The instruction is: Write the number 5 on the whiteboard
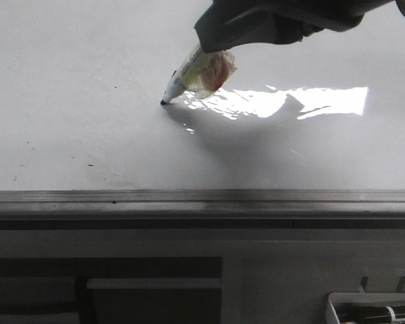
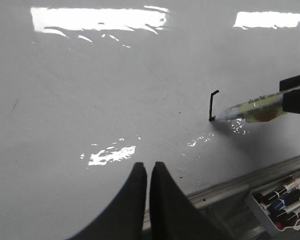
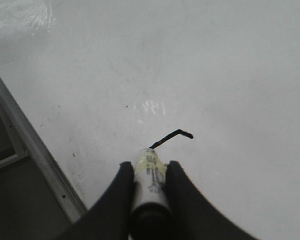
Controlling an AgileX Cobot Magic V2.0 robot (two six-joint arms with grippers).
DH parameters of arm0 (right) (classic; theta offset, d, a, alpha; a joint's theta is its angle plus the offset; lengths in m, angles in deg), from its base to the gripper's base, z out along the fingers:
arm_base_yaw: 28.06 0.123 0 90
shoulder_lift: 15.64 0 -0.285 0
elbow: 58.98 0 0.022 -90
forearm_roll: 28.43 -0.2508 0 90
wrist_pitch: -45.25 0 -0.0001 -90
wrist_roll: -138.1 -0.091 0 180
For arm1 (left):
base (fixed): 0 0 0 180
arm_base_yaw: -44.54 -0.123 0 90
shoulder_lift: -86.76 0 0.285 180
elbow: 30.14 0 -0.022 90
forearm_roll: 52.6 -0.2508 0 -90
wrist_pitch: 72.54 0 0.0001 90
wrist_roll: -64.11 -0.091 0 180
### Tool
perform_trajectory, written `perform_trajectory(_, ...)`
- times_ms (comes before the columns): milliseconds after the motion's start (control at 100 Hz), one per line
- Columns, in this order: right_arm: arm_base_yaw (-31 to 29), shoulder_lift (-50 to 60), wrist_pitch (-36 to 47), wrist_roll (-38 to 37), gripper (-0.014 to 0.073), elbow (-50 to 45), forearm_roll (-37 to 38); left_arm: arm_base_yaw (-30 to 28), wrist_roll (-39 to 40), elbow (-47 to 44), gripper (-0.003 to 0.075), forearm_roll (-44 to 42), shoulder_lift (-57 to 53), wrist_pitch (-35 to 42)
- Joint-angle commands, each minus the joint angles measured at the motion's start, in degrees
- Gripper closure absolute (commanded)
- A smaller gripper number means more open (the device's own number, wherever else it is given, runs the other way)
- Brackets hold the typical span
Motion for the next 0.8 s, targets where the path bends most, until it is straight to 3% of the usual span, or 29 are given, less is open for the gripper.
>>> perform_trajectory(0, 1.0, 0.5, 3.6, 0.4, 0.0634, 0.9, 0.0, -0.2, 0.4, 1.6, 0.0741, 1.6, 0.3, 3.2)
perform_trajectory(150, 1.4, 0.5, 7.4, 0.4, 0.0634, 0.9, -1.0, -0.2, 0.4, 1.6, 0.0741, 1.6, 0.3, 3.2)
perform_trajectory(640, -1.9, 5.3, 8.6, 0.5, 0.0634, -3.1, -1.6, -0.2, 0.4, 1.6, 0.0741, 1.6, 0.3, 3.1)
perform_trajectory(790, -4.0, 8.0, 6.2, 3.2, 0.0634, -4.9, -7.3, -0.2, 0.4, 1.6, 0.0741, 1.6, 0.3, 3.1)
